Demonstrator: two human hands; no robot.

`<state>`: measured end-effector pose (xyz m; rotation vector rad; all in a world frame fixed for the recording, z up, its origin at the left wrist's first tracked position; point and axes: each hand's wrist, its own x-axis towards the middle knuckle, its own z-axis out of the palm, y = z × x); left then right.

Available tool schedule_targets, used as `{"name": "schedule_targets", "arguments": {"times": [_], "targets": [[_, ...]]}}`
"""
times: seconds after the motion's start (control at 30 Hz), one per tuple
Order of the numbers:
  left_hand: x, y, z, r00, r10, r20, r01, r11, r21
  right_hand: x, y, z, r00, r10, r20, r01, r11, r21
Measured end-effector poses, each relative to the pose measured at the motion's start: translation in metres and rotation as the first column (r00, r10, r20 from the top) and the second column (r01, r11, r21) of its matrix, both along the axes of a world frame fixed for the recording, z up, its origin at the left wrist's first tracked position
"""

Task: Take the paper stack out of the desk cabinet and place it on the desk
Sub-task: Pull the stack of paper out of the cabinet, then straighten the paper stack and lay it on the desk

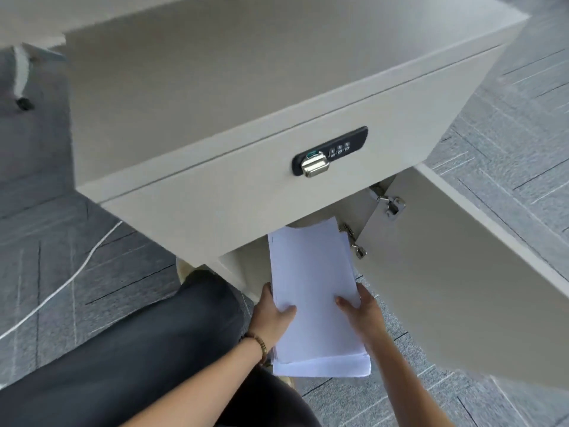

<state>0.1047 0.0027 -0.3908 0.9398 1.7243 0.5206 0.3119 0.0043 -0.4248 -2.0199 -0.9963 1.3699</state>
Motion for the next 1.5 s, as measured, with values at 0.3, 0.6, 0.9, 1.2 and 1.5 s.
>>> {"name": "schedule_targets", "arguments": {"times": [0.3, 0.6, 0.9, 1.2, 1.5], "targets": [[0.007, -0.027, 0.128, 0.987, -0.153, -0.050, 0.157, 0.983, 0.093, 0.007, -0.051, 0.137, 0.999, -0.023, 0.033, 0.020, 0.995, 0.098], [0.003, -0.050, 0.217, 0.966, -0.256, 0.012, 0.252, 0.958, 0.139, 0.020, -0.103, 0.227, 0.994, -0.109, -0.008, 0.108, 0.968, 0.228], [0.041, -0.056, 0.256, 0.845, -0.534, 0.009, 0.528, 0.837, 0.142, 0.045, -0.166, 0.303, 0.956, -0.292, 0.023, 0.270, 0.911, 0.312], [0.081, -0.092, 0.345, 0.828, -0.554, 0.085, 0.488, 0.787, 0.377, 0.084, -0.217, 0.358, 0.906, -0.334, -0.261, 0.418, 0.808, 0.415], [0.020, -0.100, 0.469, 0.842, -0.535, 0.068, 0.398, 0.702, 0.590, 0.044, -0.195, 0.456, 0.892, -0.125, -0.436, 0.371, 0.753, 0.544]]}}
